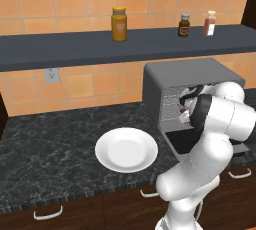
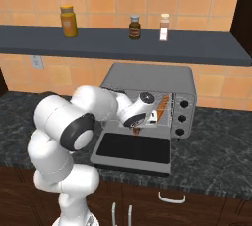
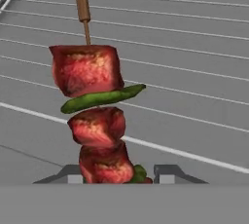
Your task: Pick up the kebab skewer and baguette bread, and place them inside the toaster oven. Close the toaster oven door and start by setting the timer.
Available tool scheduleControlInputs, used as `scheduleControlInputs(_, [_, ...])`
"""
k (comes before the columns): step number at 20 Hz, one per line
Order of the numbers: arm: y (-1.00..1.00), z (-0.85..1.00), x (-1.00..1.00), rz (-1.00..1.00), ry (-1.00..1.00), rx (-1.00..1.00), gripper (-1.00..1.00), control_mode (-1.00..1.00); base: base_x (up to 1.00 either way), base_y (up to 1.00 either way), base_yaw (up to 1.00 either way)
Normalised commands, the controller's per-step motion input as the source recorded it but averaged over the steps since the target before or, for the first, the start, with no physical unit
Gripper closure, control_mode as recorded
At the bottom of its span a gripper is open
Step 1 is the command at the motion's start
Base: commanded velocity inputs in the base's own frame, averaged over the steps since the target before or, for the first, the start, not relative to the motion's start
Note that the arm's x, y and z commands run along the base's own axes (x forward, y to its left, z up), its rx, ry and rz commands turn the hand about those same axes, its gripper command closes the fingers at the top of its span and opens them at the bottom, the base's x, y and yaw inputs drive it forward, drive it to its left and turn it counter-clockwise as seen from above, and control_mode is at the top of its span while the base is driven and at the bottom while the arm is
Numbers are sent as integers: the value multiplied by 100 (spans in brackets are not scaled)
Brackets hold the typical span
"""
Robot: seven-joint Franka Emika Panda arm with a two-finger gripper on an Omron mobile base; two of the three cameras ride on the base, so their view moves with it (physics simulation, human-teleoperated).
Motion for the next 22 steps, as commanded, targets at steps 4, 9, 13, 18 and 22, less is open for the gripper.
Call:
scheduleControlInputs(4, [0,0,69,0,0,3,100,-100,0,0,0])
scheduleControlInputs(9, [-5,0,50,0,0,1,100,-100,0,0,0])
scheduleControlInputs(13, [-10,32,14,0,4,1,100,-100,0,0,0])
scheduleControlInputs(18, [-6,63,2,0,7,0,100,-100,0,0,0])
scheduleControlInputs(22, [0,20,45,0,1,0,100,-100,0,0,0])
